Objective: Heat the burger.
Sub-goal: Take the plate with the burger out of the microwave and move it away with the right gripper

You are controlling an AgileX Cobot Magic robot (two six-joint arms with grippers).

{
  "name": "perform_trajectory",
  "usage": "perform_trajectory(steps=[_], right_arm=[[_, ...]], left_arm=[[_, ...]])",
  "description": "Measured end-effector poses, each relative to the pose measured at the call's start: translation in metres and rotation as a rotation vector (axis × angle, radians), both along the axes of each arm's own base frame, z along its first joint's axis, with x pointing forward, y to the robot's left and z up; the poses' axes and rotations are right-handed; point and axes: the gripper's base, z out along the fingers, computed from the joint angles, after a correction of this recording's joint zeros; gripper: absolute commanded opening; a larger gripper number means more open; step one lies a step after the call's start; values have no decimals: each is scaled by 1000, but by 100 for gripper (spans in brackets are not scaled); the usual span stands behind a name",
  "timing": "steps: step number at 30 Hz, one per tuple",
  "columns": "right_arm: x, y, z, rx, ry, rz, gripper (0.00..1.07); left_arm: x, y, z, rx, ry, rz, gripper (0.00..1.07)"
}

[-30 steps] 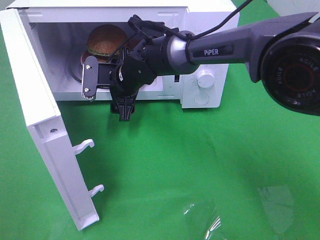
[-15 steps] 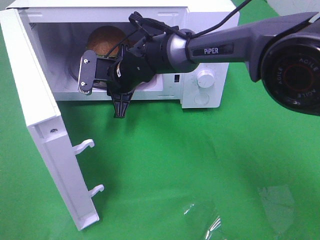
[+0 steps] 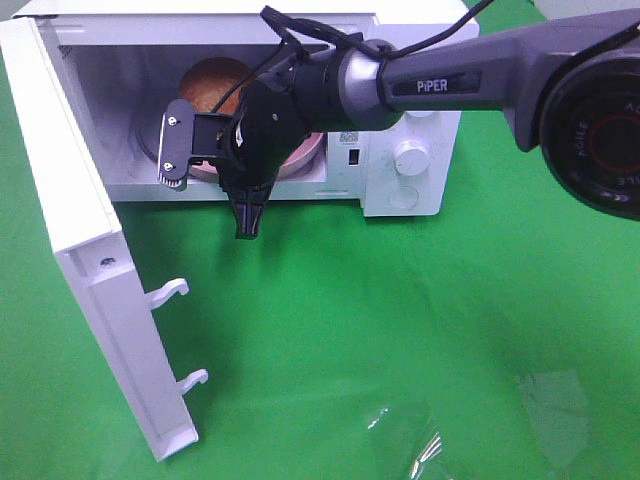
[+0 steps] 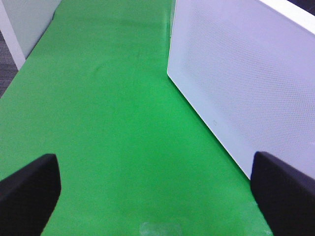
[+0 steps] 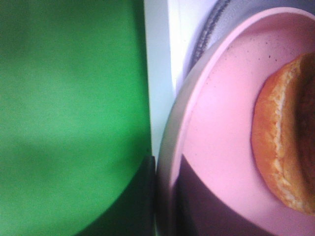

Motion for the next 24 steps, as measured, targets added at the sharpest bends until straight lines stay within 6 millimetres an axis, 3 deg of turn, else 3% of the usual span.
perform_trajectory(steps=[11,24], right_arm=[[-11,-2,12,-54,38,71,0],[-38,-25,25,-147,18,200,0]], left_arm=[[0,0,0,0,0,0,96],[0,0,0,0,0,0,96]])
